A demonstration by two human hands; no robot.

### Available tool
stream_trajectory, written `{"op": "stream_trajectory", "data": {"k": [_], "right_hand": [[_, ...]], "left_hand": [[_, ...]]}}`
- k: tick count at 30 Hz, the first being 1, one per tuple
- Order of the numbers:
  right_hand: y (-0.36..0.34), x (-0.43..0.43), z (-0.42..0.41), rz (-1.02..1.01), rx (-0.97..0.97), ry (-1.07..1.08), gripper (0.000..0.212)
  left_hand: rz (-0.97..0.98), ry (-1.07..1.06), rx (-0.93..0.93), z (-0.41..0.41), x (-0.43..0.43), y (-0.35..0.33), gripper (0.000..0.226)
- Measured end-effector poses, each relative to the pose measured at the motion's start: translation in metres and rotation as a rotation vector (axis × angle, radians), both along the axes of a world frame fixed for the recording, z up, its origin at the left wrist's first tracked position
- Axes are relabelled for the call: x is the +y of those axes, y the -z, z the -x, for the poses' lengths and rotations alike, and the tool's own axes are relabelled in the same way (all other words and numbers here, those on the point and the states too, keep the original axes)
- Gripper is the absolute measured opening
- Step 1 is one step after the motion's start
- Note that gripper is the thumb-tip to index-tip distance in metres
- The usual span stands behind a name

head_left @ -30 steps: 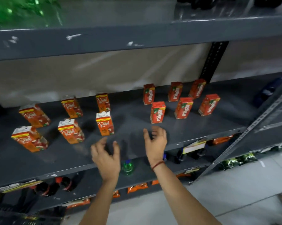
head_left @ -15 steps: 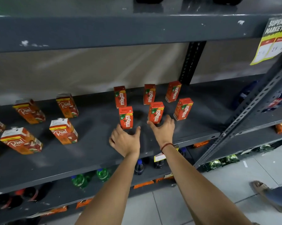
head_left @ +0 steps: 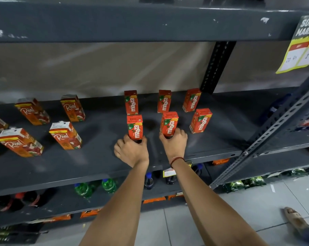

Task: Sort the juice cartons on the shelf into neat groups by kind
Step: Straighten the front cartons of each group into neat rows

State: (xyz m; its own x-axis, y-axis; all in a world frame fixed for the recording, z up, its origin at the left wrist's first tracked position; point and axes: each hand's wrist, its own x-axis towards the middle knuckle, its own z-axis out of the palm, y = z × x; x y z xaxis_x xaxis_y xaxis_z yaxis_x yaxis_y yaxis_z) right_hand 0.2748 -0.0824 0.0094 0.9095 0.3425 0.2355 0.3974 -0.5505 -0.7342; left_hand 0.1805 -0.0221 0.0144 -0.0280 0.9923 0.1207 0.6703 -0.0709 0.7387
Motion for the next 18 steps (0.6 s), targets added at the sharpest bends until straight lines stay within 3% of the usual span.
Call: {"op": "stream_trajectory", "data": {"k": [14, 18], "right_hand": [[-0.0035, -0.0026, 0.0061, 0.036, 0.037, 0.007, 0.043], [-0.0077, -0.0037, 0.0074, 0.047, 0.067, -0.004, 0.053]], "left_hand": [[0.003, 0.019, 0.010, 0.0026, -0.0009, 0.0006, 0.051], [0.066, 0.054, 0.019, 0.0047, 0.0001, -0.0045, 0.062]]}}
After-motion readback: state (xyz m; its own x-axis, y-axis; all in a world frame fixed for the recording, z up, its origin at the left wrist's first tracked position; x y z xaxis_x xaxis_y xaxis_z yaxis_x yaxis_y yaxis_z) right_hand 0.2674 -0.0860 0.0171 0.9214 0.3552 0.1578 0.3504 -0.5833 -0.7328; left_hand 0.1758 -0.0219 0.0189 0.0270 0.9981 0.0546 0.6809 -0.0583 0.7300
